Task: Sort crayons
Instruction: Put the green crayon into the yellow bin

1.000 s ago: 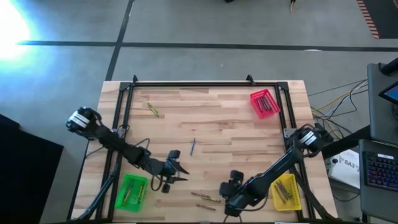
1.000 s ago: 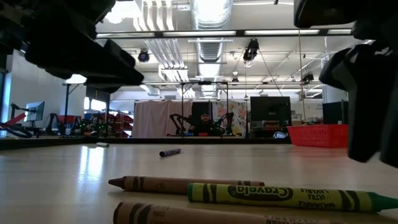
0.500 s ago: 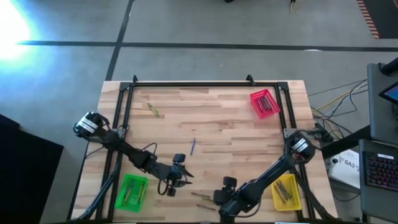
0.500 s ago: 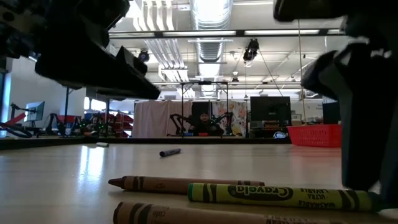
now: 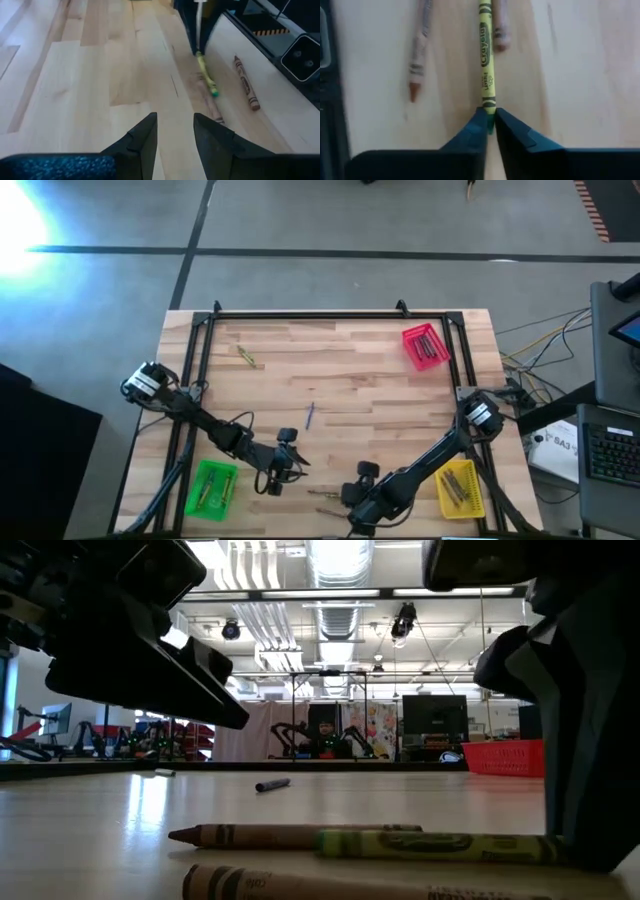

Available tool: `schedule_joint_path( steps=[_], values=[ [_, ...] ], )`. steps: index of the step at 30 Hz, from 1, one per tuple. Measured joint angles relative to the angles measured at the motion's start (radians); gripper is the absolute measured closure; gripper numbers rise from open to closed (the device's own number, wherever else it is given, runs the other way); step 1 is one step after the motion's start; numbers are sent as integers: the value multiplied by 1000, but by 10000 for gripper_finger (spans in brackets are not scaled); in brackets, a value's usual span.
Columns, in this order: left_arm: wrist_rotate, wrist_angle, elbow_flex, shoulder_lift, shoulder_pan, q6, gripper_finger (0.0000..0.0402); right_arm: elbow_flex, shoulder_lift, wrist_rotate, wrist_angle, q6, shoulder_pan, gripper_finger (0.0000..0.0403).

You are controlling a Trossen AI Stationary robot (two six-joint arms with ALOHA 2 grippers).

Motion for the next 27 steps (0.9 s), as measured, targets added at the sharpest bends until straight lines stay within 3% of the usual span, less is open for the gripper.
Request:
schedule_joint_path(
  steps=[9, 19, 22, 27],
  values=[
    [0, -26, -2, -1, 0, -19, 290, 103, -7, -66, -227, 86, 11, 393],
    [-1, -33, -2, 14, 0, -20, 290, 330, -11, -289, -954, 373, 67, 394],
    [-1, -32, -2, 21, 0, -21, 290, 328, -39, -356, -927, 415, 98, 394],
    [-1, -36, -2, 28, 0, -22, 290, 310, -72, -365, -958, 531, 140, 394]
  ],
)
